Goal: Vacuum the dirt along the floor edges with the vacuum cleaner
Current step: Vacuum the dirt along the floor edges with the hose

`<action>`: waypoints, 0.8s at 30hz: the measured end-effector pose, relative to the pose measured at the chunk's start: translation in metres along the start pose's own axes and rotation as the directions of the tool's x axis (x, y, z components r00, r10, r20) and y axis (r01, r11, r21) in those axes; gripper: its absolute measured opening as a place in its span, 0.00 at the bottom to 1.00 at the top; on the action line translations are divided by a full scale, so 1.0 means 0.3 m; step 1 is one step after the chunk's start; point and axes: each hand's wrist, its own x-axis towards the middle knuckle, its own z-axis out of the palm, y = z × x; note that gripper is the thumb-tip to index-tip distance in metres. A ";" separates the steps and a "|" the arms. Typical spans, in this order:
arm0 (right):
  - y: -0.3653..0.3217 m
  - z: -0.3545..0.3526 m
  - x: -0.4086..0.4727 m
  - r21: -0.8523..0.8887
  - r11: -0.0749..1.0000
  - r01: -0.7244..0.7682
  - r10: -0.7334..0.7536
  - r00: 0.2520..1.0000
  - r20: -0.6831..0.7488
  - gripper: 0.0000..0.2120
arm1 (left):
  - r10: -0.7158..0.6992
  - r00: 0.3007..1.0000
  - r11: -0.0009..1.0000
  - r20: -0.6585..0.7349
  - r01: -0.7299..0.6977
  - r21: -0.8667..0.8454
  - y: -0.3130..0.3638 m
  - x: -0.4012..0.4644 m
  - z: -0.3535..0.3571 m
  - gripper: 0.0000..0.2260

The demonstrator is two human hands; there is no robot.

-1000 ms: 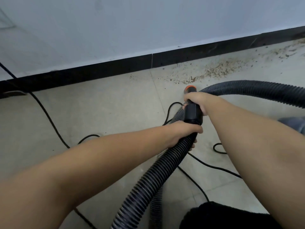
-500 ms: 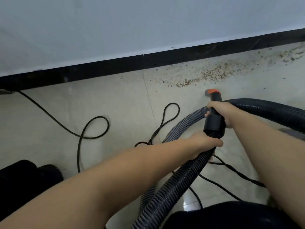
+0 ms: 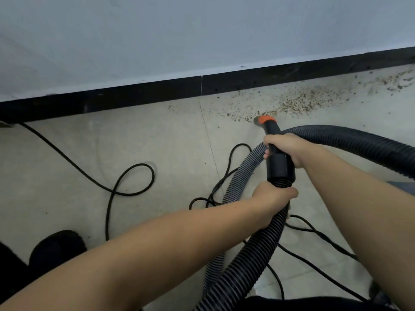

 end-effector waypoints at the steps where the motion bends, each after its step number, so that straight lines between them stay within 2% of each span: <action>1: -0.006 0.014 0.002 -0.025 1.000 0.006 -0.005 1.000 0.010 0.05 | 0.000 1.000 1.000 -0.004 0.000 -0.026 -0.003 -0.005 -0.005 0.07; 11: -0.037 0.178 -0.044 -0.217 0.975 0.058 -0.019 0.984 0.178 0.07 | 0.005 0.998 0.987 -0.067 -0.015 -0.159 -0.063 -0.080 -0.057 0.05; 15: -0.068 0.244 -0.051 -0.221 0.973 0.069 -0.019 0.975 0.220 0.07 | 0.010 0.996 0.985 -0.085 -0.025 -0.172 -0.054 -0.098 -0.106 0.05; 17: -0.082 0.245 -0.050 -0.194 0.979 0.061 -0.022 0.979 0.200 0.06 | 0.002 0.997 0.989 -0.072 -0.013 -0.146 -0.032 -0.094 -0.125 0.07; 24: -0.056 0.108 0.002 -0.099 0.995 0.017 -0.020 1.000 -0.020 0.08 | -0.038 0.999 0.999 -0.004 0.038 -0.027 0.020 -0.029 -0.086 0.09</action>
